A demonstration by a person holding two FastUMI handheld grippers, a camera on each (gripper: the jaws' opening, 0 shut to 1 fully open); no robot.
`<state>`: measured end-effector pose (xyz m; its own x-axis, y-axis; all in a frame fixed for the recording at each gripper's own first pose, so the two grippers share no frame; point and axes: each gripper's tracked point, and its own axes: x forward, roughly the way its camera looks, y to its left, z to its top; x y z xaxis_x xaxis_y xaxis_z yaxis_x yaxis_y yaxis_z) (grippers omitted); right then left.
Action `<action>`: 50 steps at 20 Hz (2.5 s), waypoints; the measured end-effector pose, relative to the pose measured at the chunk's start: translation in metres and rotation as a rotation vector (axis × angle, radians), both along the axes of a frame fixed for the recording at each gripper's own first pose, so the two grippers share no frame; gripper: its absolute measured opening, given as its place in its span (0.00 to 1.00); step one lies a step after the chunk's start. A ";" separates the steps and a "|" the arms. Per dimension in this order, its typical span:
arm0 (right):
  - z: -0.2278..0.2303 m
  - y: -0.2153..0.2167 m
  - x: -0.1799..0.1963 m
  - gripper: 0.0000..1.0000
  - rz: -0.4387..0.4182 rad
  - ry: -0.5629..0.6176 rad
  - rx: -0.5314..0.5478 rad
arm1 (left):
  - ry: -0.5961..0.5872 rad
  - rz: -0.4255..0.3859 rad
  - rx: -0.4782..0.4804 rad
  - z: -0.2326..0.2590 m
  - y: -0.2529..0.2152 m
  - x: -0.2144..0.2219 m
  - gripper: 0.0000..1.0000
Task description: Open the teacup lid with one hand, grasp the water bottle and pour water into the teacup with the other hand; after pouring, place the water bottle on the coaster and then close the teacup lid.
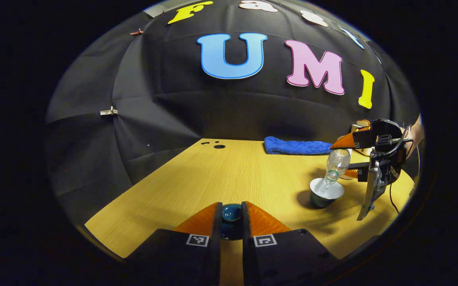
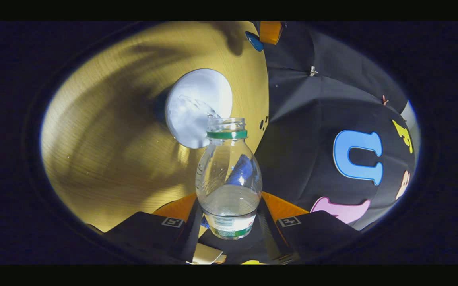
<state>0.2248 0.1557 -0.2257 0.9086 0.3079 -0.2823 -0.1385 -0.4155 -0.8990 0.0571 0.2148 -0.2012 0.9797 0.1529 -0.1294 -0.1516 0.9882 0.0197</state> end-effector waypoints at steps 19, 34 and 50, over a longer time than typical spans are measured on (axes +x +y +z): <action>0.017 0.014 0.005 0.70 0.062 -0.019 -0.077 | -0.030 0.017 0.023 0.015 -0.004 0.000 0.27; 0.044 0.015 0.010 0.70 0.079 -0.033 -0.142 | -0.044 0.055 -0.016 0.023 -0.001 -0.003 0.27; 0.036 0.008 0.011 0.70 0.067 -0.015 -0.238 | -0.049 0.069 0.001 0.024 -0.001 -0.008 0.27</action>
<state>0.2354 0.1633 -0.1899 0.8931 0.2936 -0.3408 -0.0912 -0.6237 -0.7763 0.0496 0.2136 -0.1772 0.9720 0.2205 -0.0818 -0.2202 0.9754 0.0117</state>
